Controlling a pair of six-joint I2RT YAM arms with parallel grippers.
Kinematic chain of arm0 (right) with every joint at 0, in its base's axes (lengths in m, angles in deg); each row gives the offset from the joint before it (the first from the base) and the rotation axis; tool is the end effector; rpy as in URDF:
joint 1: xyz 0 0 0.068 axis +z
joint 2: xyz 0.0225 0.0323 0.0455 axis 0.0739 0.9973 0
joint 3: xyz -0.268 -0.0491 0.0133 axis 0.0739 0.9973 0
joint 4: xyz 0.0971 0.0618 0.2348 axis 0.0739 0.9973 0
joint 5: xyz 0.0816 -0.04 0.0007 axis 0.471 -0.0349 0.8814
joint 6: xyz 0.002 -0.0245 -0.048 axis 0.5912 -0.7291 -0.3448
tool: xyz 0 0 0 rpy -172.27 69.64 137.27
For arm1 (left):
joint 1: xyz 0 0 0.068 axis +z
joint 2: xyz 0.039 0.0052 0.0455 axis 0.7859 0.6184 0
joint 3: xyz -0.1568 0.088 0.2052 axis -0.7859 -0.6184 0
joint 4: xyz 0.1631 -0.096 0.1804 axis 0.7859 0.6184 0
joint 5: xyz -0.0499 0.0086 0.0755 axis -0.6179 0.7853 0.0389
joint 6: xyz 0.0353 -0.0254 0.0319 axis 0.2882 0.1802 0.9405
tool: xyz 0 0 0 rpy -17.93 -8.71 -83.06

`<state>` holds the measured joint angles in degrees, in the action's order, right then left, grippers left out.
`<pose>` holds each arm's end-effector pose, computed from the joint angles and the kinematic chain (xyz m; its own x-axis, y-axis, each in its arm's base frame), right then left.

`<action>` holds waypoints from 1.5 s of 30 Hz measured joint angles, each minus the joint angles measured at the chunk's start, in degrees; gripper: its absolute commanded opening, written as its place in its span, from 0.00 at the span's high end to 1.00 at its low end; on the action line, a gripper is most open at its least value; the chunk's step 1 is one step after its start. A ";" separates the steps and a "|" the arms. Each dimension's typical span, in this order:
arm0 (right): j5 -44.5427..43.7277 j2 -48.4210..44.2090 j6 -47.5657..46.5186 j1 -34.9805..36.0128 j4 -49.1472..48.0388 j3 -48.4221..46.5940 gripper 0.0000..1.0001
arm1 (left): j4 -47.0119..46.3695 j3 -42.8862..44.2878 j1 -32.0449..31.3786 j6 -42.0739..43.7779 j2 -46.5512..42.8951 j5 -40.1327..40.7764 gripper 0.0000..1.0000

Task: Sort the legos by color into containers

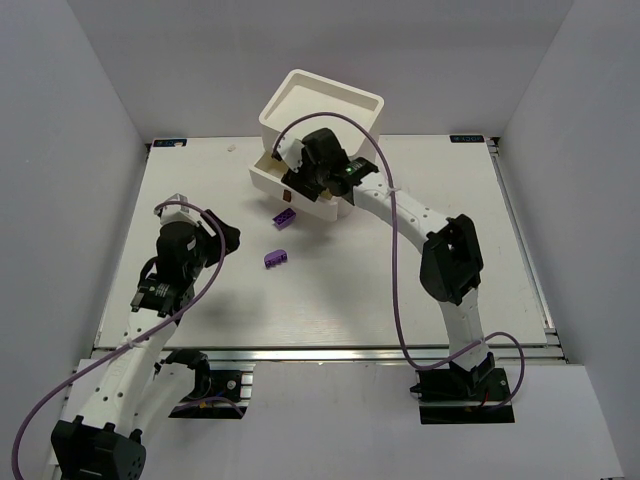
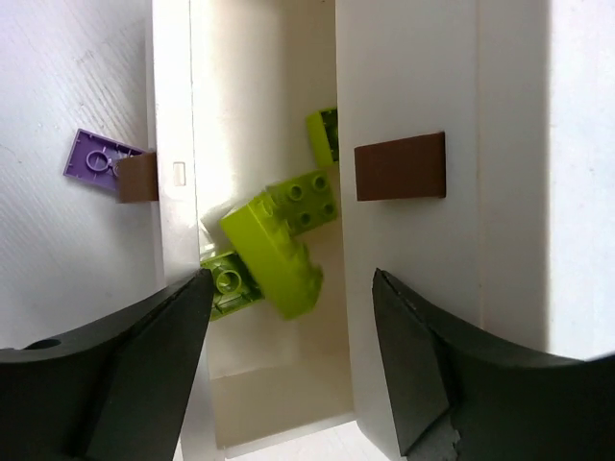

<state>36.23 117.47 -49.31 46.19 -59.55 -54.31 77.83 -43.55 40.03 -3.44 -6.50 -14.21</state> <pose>0.3728 0.3295 0.3073 -0.0201 -0.7265 -0.6869 -0.7062 0.4966 -0.5046 0.1755 -0.0331 0.2865 -0.4294 -0.5147 -0.7420 -0.1695 0.8530 -0.4936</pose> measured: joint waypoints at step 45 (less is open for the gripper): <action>-2.25 6.47 -5.79 2.27 -9.07 5.46 1.00 | -2.93 -1.40 0.00 -2.54 2.58 -1.60 0.19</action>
<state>33.98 123.94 -55.10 48.47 -68.62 -48.85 74.90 -44.95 40.03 -5.98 -3.92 -15.81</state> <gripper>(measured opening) 0.016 0.808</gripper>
